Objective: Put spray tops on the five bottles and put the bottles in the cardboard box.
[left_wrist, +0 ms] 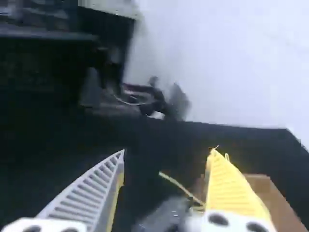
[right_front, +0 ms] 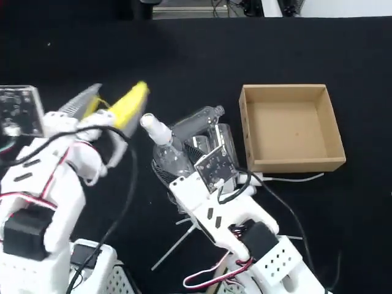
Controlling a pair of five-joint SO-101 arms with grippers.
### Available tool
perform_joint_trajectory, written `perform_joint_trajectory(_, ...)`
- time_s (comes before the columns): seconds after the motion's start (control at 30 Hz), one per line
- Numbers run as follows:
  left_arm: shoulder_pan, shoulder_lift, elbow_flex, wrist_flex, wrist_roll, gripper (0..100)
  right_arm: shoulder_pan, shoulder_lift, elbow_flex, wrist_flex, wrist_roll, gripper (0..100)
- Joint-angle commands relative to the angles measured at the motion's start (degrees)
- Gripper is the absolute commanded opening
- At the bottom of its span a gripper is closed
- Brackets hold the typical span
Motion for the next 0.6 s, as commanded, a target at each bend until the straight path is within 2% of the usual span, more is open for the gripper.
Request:
perform_joint_trajectory(0.0, -3.0, -0.5, 3.8, -1.4, -0.1, 25, -0.2, -1.3, -1.2, -1.8, -0.2, 1.1)
perform_joint_trajectory(0.17, -2.8, -0.7, 7.8, -1.7, -0.1, 25, -0.2, -1.3, -1.2, -1.8, -0.2, 1.1)
perform_joint_trajectory(0.33, 4.1, -1.1, 7.5, -1.3, -0.3, 26, -0.2, -1.3, -1.2, -1.8, -0.2, 1.1)
perform_joint_trajectory(0.43, 8.2, -1.1, 7.2, -1.3, -3.6, 25, -0.2, -1.3, -1.2, -1.8, -0.2, 1.1)
perform_joint_trajectory(0.57, 9.2, -1.2, 6.7, -1.8, -5.8, 25, -0.2, -1.3, -1.1, -1.8, -0.2, 1.1)
